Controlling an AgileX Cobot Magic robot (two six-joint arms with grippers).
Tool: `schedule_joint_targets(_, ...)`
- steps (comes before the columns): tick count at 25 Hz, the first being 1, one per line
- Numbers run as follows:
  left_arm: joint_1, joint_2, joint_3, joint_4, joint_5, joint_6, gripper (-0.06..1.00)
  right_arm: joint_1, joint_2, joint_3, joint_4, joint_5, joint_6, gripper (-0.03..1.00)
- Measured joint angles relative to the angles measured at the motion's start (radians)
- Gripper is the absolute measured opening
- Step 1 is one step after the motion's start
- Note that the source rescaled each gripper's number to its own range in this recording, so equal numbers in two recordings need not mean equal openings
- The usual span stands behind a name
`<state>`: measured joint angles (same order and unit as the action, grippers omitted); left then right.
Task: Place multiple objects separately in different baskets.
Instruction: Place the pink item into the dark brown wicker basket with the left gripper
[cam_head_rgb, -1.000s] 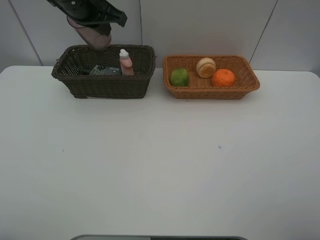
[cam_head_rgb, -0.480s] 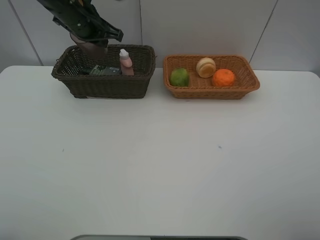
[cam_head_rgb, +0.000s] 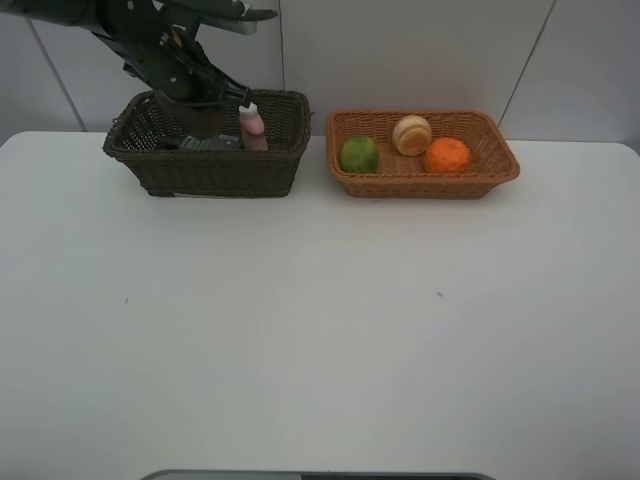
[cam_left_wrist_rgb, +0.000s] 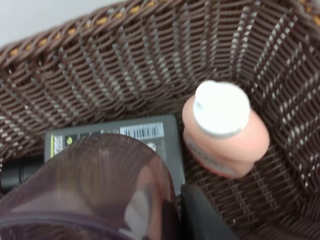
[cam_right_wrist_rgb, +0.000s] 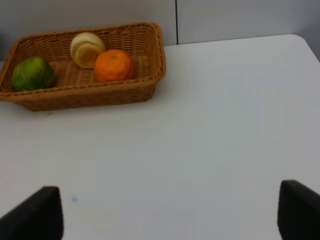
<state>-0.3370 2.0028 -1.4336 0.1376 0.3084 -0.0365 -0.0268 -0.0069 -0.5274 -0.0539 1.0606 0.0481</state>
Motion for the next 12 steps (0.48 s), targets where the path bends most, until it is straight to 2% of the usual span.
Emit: schedule_joint_targets(12, 0.034, 0.004, 0.056, -0.001, -0.008, 0.000, 0.00, 0.000, 0.000, 0.000, 0.000, 0.000, 0.000, 0.85)
